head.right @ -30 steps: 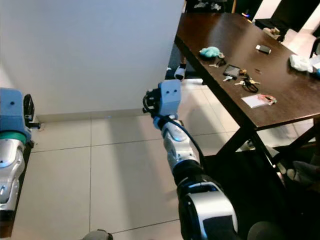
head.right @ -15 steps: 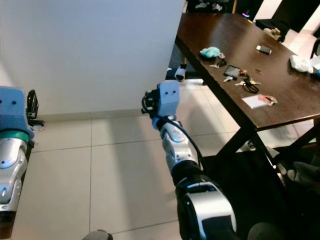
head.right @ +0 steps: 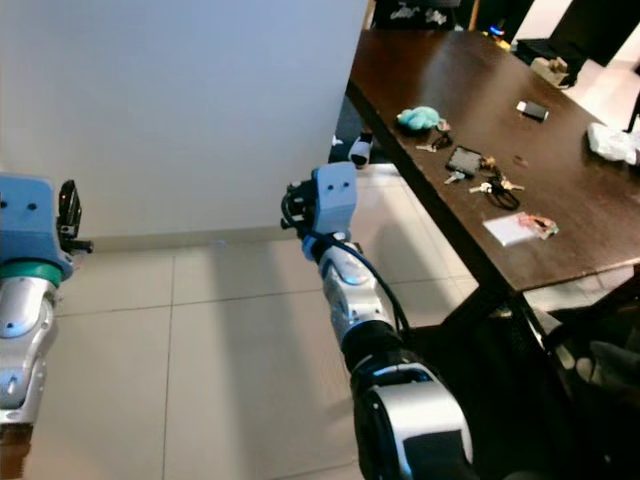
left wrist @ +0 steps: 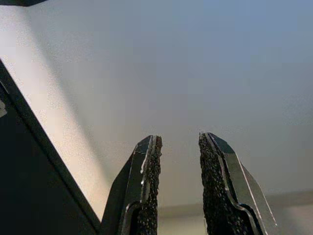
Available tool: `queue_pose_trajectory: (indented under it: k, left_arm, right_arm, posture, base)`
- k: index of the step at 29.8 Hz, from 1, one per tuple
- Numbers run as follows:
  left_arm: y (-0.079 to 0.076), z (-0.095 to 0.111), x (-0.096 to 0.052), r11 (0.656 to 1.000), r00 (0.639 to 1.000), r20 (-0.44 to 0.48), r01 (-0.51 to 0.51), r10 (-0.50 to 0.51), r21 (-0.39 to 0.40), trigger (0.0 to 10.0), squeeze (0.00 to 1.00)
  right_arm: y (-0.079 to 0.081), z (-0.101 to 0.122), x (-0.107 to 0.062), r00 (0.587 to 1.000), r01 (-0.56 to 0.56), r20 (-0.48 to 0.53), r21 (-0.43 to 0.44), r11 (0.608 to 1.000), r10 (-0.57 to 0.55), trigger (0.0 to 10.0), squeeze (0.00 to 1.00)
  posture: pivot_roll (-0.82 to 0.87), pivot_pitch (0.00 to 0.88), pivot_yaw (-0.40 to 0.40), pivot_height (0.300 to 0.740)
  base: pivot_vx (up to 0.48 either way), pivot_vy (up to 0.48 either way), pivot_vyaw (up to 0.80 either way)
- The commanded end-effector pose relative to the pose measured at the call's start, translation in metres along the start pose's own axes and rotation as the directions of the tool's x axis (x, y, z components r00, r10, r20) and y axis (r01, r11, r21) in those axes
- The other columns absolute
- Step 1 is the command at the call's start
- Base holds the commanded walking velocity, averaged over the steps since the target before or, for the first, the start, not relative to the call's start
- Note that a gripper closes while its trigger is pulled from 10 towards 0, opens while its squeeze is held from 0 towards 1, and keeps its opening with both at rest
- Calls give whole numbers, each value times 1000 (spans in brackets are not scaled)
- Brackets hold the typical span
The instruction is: Hang keys on a hook
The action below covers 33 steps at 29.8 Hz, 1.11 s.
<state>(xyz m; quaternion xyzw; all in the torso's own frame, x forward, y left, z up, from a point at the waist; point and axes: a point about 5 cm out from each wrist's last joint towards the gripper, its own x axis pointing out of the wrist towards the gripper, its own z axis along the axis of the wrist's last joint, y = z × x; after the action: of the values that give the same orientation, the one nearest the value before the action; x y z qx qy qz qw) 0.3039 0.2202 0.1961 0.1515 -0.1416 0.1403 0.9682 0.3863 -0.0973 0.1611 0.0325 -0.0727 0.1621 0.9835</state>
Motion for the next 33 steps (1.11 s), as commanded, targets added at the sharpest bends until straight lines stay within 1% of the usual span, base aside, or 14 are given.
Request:
queue_pose_trajectory:
  k: [1,21,24,27,30,31,32,33]
  left_arm:
    - [7,-7,-2,1000,1000,-24,-19,19,14,10000,0]
    - [4,-7,-2,1000,1000,-19,-11,11,12,10000,0]
    - [1,-6,-2,1000,1000,-14,3,-3,6,10000,0]
    - [-1,-5,-2,1000,1000,-15,11,-11,-21,10000,0]
    - [-4,-2,-2,998,999,-4,39,-39,-42,10000,0]
    - [-7,0,-3,997,998,7,66,-65,-50,10000,0]
    - [-7,0,-3,997,998,7,66,-65,-50,10000,0]
    - [-15,5,-4,991,993,24,121,-120,-60,10000,0]
  right_arm:
    - [11,0,3,1000,-28,5,12,1000,28,10000,0]
    - [12,2,4,999,-32,9,14,999,32,10000,0]
    - [11,2,4,999,-31,7,23,999,31,10000,0]
    - [11,2,4,999,-33,4,33,999,33,10000,0]
    - [11,1,5,999,-36,3,46,998,36,10000,0]
    - [12,1,5,999,-39,4,56,998,39,10000,0]
    - [12,1,5,999,-39,4,56,998,39,10000,0]
    - [12,2,5,999,-42,6,62,997,42,10000,0]
  posture:
    - [380,0,-28,740]
    - [377,0,-28,740]
    - [379,0,-31,740]
    - [379,0,-32,740]
    - [380,0,-32,740]
    - [380,0,-33,740]
    - [380,0,-33,740]
    - [380,0,-33,740]
  base:
    - [469,0,0]
    - [468,0,0]
    - [428,0,0]
    - [165,0,0]
    - [0,0,-800]
    - [0,0,-800]
    - [0,0,-800]
    - [0,0,-800]
